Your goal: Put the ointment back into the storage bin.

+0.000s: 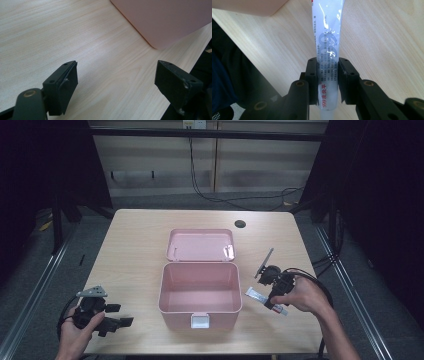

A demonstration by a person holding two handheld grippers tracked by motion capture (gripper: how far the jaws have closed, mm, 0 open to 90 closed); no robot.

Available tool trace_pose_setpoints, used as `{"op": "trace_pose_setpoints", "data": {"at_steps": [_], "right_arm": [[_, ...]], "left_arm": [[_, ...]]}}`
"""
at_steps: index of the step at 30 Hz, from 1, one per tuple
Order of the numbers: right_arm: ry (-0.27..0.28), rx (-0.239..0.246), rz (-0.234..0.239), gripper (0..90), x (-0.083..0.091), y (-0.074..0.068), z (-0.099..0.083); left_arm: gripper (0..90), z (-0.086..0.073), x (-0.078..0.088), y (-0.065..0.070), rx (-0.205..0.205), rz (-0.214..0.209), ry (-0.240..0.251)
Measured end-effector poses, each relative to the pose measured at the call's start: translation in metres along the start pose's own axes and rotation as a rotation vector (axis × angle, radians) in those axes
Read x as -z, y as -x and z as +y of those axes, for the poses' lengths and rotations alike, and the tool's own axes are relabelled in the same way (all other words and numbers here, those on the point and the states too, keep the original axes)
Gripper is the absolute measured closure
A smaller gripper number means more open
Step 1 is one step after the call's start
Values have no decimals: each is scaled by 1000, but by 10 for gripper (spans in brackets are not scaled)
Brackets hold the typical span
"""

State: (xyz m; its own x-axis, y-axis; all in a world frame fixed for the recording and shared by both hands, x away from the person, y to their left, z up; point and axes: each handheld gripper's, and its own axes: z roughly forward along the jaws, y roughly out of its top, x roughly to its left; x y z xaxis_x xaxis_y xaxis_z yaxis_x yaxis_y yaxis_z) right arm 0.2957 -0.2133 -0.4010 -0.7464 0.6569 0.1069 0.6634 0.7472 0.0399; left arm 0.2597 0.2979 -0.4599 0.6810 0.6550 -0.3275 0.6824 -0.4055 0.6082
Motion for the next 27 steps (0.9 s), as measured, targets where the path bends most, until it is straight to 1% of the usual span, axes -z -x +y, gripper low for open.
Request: {"op": "trace_pose_setpoints", "data": {"at_steps": [1, 3, 5, 6, 7, 8, 10, 14, 20, 21, 22, 24, 26, 27], "right_arm": [[4, -10, 7, 718, 1, -1, 0], [7, 2, 3, 718, 6, 0, -2], [9, -4, 8, 718, 9, 1, -4], [17, 2, 9, 718, 10, 1, -5], [17, 2, 15, 718, 11, 1, -5], [9, 16, 8, 718, 12, 2, -6], [5, 10, 13, 718, 15, 1, -6], [14, 22, 9, 718, 20, 1, -7], [7, 34, 6, 717, 31, 0, -8], [5, 24, 4, 718, 33, 1, -8], [8, 18, 11, 717, 33, 1, -9], [1, 21, 6, 717, 37, 1, -10], [7, 22, 12, 717, 39, 1, -10], [6, 27, 6, 717, 41, 2, -11]], "left_arm": [[185, 0, 0, 0, -1, -3, -6], [185, 0, 0, 0, 0, -3, -2], [185, 0, 0, 0, -1, 1, 1], [185, 0, 1, -1, 0, 3, 3], [185, 0, 1, -1, 1, 2, 5], [185, 0, 1, -1, 2, 0, 6], [185, 0, 1, -1, 1, -1, 6], [185, 0, 1, -1, 2, -1, 7], [185, 0, 1, -1, 3, 1, 4], [185, 0, 1, -1, 2, 1, 5], [185, 0, 1, -1, 2, 1, 5], [185, 0, 1, -1, 1, 1, 4], [185, 0, 1, -1, 1, 2, 4], [185, 0, 1, -1, 1, 2, 5]]}}
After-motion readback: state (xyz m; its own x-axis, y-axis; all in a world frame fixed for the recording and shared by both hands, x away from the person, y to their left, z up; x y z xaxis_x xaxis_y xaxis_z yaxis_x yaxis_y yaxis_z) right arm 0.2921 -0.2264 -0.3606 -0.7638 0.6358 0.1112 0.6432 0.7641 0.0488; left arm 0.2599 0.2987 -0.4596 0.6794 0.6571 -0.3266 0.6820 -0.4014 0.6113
